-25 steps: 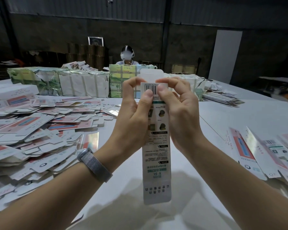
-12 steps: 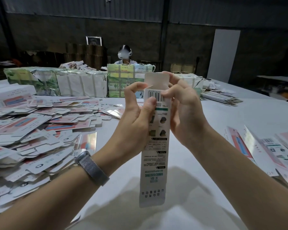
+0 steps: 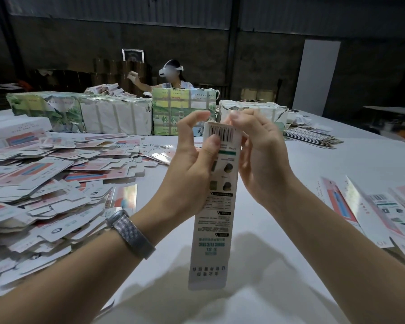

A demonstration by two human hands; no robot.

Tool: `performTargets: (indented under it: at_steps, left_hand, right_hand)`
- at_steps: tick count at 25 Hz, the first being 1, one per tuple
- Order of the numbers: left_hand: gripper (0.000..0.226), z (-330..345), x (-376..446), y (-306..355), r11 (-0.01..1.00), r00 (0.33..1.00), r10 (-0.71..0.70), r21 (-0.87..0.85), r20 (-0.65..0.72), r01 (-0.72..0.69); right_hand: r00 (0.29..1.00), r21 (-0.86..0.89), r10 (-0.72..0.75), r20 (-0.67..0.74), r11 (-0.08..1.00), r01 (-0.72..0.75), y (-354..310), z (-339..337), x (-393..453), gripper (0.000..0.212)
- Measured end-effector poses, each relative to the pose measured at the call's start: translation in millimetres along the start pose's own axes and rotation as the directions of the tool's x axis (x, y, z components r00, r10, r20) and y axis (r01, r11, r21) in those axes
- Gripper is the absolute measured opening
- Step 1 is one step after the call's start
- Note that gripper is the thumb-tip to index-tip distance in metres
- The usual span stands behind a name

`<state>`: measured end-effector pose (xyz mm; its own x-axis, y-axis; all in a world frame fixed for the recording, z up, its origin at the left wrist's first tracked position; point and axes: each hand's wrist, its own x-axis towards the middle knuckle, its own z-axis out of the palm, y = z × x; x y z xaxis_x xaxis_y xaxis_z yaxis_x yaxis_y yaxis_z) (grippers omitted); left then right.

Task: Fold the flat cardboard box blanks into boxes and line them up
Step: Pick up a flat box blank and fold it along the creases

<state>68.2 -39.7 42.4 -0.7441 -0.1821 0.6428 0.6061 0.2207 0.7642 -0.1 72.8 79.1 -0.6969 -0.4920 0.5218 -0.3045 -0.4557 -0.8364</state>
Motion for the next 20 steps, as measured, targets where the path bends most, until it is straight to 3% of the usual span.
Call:
performTargets:
  at_steps: [3,7,14,20]
  left_hand:
    - [0.028,-0.7,-0.1,-0.8,1.0,1.0,0.007,-0.015,0.005,-0.007]
    - [0.032,-3.2,0.2,-1.0,1.0,1.0,0.012,-0.019,0.0,-0.012]
    - [0.038,-2.7,-1.2,-0.9,0.998,1.0,0.023,0.059,0.011,-0.023]
    - [0.045,-7.2,-0.6,1.0,0.995,0.997,0.054,0.082,0.063,-0.059]
  right_hand:
    - [0.999,-0.044,-0.005,0.049,0.999,0.007,-2.2,-1.5,1.0,0.007]
    - [0.991,-0.117,0.039,0.126,0.993,-0.024,-3.9,-3.0,2.6,0.024]
    - [0.998,-0.186,-0.014,0.063,0.982,0.026,-5.2,-5.5,5.1,0.024]
    - [0.978,-0.237,0.075,0.193,0.971,-0.028,-13.9,-17.0,9.7,0.024]
